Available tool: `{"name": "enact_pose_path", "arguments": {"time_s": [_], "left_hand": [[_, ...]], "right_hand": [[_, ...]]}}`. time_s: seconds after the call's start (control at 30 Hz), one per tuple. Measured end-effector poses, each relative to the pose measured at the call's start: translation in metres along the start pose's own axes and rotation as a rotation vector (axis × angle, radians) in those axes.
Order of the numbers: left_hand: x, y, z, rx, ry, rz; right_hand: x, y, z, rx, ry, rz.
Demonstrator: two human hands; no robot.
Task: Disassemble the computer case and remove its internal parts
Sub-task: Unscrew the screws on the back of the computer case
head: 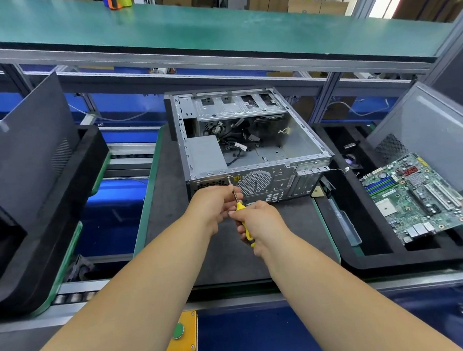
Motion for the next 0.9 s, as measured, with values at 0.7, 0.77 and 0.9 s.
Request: {"name": "enact_pose_path", "arguments": {"time_s": [0.7,0.77,0.9], "left_hand": [[0.012,0.002,0.009,0.176,-0.544,-0.316],[0.011,0.002,0.008,0.183,-0.558,-0.333],[0.007,0.004,0.003,0.175,-0.521,-0.355]], "right_hand": [[-0.014,-0.02,0.018,0.291,0.376,0.286],[-0.014,-0.015,0.012,0.214,0.282,0.224],[-0.009,-0.008,0.006,0.147,0.163,0.126]]}}
Point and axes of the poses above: each hand's wrist, its own y-axis towards the middle knuckle, its own z-axis out of the palm, x = y × z, the point moved 9 cm from there along y, towards the middle knuckle, and after that the axes turned 10 degrees about -x, right-handed, at the moved point
